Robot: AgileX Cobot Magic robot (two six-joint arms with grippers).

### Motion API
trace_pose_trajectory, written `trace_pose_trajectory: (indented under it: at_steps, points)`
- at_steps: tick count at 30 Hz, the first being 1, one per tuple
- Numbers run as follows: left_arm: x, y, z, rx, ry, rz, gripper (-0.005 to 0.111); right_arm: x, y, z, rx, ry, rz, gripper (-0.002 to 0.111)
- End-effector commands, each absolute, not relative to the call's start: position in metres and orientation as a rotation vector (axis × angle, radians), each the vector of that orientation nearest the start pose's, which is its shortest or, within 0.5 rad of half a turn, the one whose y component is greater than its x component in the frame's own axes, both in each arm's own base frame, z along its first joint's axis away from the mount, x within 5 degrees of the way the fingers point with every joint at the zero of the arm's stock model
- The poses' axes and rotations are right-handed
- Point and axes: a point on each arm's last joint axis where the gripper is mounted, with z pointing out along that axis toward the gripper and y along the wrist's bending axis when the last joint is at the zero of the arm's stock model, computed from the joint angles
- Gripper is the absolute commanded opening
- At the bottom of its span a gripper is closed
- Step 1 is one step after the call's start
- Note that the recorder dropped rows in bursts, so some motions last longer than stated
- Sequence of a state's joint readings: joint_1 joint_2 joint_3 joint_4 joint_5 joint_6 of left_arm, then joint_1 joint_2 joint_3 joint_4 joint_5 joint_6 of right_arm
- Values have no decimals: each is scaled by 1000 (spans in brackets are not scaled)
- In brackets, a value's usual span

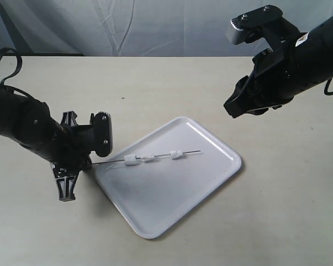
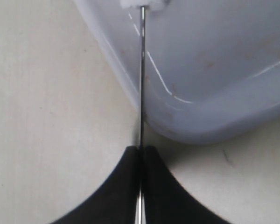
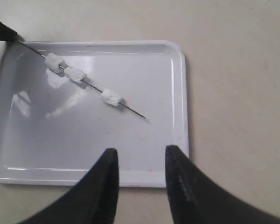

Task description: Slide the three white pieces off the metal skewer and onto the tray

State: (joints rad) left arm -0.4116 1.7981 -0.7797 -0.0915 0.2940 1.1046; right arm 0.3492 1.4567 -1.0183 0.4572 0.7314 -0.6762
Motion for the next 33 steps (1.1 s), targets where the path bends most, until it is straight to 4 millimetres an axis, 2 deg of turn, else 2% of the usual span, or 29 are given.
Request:
trace_pose_trajectory:
  at_steps: [1,17,20,25,29,33]
  points:
    - [269,-124,123,1798,2137,77,0,269,127,269,-946,2381,397,33]
    - [255,-127,167,1572,2202,-77,0,276,128,274,-865,2322,387,33]
    - [251,-129,176,1514,2211,-122,0,275,131,274,-819,2338,461,33]
    - [243,-134,185,1385,2289,-295,0,276,140,270,-672,2376,634,33]
    - [237,-136,184,1252,2426,-400,0,277,146,259,-530,2424,783,33]
    - [235,-133,183,1152,2502,-401,0,277,150,246,-449,2477,877,34]
